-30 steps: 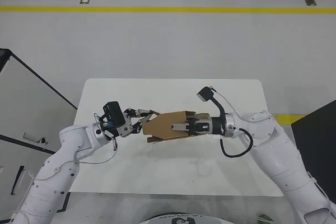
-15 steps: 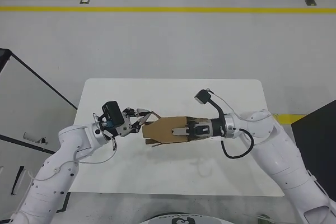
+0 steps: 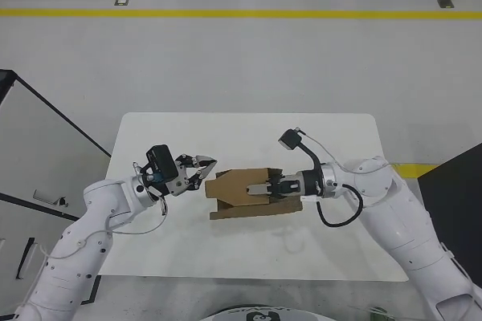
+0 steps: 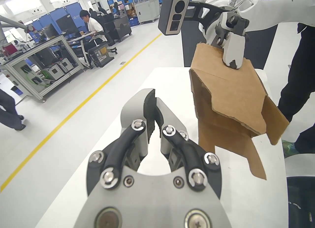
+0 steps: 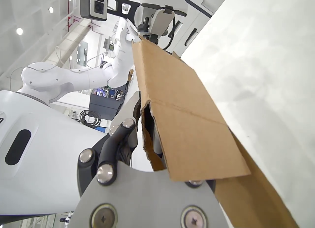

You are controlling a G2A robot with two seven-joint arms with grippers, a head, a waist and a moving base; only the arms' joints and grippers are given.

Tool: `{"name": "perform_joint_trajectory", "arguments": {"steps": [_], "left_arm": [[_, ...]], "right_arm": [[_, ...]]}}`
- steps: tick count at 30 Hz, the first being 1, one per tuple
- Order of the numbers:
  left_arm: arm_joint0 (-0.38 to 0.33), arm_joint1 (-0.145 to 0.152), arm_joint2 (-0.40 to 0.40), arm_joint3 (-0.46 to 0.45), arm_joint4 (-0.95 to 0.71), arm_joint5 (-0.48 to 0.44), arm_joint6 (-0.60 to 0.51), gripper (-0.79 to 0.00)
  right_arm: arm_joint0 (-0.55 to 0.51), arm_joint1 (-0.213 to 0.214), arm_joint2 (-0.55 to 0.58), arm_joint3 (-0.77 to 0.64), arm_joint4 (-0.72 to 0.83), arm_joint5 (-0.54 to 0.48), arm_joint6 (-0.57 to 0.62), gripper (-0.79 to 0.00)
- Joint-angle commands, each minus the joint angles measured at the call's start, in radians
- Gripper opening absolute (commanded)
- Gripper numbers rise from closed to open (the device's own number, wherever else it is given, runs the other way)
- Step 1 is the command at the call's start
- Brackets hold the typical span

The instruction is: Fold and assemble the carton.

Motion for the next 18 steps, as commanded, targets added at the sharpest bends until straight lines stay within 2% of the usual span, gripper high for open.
{"name": "perform_joint_trajectory", "arguments": {"steps": [1, 11, 18], "left_arm": [[0.000, 0.000, -0.002, 0.003, -0.001, 0.001, -0.001, -0.785], [-0.002, 0.000, 0.005, 0.002, -0.005, -0.022, 0.003, -0.785], [-0.009, -0.001, 0.017, 0.005, 0.001, -0.040, 0.020, -0.785]], "right_arm": [[-0.004, 0.001, 0.010, 0.000, -0.008, -0.006, -0.024, -0.785], [-0.028, 0.006, 0.042, -0.020, -0.061, -0.018, -0.126, -0.785], [-0.022, 0.005, 0.027, -0.025, -0.058, -0.014, -0.101, -0.785]]}}
